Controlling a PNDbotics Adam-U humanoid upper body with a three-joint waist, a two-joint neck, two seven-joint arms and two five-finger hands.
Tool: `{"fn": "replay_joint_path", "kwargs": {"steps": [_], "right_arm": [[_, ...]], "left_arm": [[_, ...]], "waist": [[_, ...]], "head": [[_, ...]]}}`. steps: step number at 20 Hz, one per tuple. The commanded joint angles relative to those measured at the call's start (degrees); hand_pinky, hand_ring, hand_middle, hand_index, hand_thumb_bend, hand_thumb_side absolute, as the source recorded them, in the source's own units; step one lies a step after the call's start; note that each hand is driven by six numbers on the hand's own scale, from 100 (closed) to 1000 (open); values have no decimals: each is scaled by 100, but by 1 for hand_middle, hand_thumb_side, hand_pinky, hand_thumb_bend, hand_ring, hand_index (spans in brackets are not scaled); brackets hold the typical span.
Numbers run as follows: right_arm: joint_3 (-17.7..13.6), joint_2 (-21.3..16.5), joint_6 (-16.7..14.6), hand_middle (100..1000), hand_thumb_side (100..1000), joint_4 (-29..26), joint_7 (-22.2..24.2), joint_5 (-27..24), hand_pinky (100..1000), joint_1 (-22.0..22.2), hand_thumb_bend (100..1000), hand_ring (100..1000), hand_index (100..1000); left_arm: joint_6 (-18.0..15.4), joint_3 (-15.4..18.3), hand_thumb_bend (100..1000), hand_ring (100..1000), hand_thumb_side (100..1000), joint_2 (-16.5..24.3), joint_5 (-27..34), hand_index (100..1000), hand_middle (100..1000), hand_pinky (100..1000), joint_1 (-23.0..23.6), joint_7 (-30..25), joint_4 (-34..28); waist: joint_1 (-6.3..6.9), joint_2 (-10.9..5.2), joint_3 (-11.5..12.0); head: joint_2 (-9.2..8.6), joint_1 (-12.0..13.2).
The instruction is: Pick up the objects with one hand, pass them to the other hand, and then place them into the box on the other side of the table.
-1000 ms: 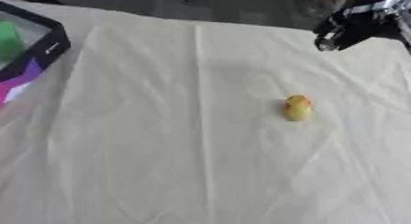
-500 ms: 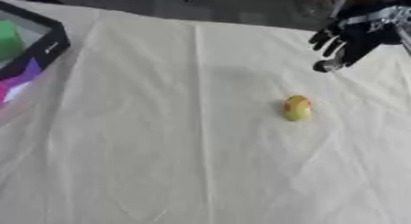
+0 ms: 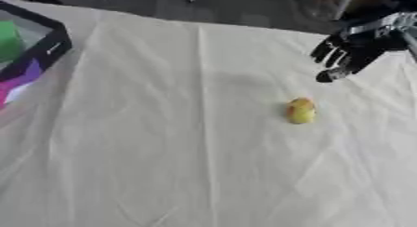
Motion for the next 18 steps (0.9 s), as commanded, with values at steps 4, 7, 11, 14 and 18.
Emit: {"fn": "replay_joint_path", "kwargs": {"steps": [4, 7, 11, 14, 18], "right_arm": [[79, -76, -80, 824, 282, 165, -73, -254, 890, -140, 292, 843, 924], [196, -52, -124, 826, 284, 166, -145, -305, 884, -133, 274, 827, 917], [296, -25, -129, 825, 264, 161, -366, -429, 881, -51, 264, 818, 902], [346, 30, -103, 823, 269, 154, -442, -494, 882, 13, 240, 820, 902], [399, 117, -76, 821, 259, 147, -548, -581, 882, 74, 225, 818, 900]], "left_arm": [[16, 102, 100, 728, 509, 296, -9, 812, 655, 946, -13, 51, -46], [21, 99, 100, 728, 508, 303, -10, 811, 654, 946, -2, 57, -46], [33, 97, 100, 728, 509, 297, -15, 811, 654, 946, 19, 66, -31], [42, 90, 100, 728, 509, 274, -17, 812, 654, 946, 21, 65, -8], [40, 85, 100, 728, 509, 253, -11, 811, 654, 946, 21, 64, 2]], "waist": [[-35, -183, -55], [-36, -197, -94], [-33, -209, -120], [-17, -236, -123], [4, -271, -133]], "head": [[9, 73], [9, 125], [9, 195], [9, 248], [9, 216]]}}
